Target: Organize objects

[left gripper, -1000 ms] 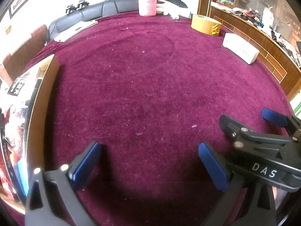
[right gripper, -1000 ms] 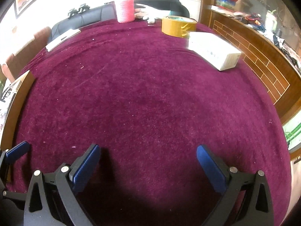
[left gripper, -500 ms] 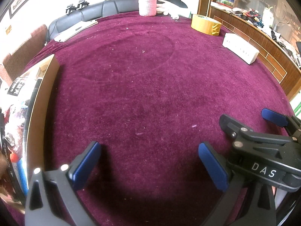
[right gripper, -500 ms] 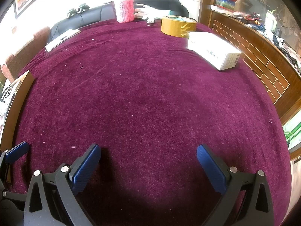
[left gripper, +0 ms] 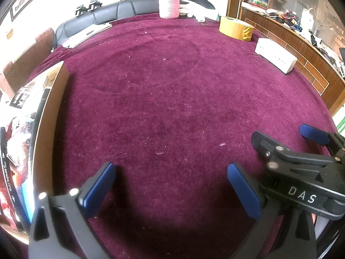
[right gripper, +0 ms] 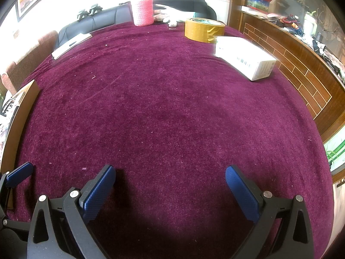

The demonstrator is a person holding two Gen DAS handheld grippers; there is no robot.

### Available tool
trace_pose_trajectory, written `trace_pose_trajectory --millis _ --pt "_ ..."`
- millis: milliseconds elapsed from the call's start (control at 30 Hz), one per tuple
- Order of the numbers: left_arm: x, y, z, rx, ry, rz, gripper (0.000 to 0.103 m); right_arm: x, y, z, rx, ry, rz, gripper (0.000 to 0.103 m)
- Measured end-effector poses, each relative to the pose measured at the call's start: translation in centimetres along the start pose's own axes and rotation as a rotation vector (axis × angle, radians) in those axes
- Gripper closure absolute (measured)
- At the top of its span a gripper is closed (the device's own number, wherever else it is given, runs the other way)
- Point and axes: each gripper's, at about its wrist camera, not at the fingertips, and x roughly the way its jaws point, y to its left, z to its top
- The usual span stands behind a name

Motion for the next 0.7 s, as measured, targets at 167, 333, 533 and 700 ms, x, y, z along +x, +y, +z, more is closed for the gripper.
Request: trace_pose_trajectory --millis 167,333,533,700 --pt "0.03 0.02 0.03 0.0 0.0 0.0 0.0 0.01 -0.06 -0.03 -0.001 0.0 -0.002 0.0" --pt "0.01 -0.02 -0.01 0.0 0.0 0.0 0.0 0.0 -0.09 -0.02 -0.002 0.0 -0.001 0.0" --pt "0.01 -0.03 -0.01 0.0 0.0 0.0 0.0 -0.01 -0.13 0.0 -0.003 0.0 -0.001 0.0" --pt "0.16 0.18 -0.12 -0.004 -0.001 0.0 0.0 0.0 -0.13 0.01 -0.005 0.001 -0.002 0.0"
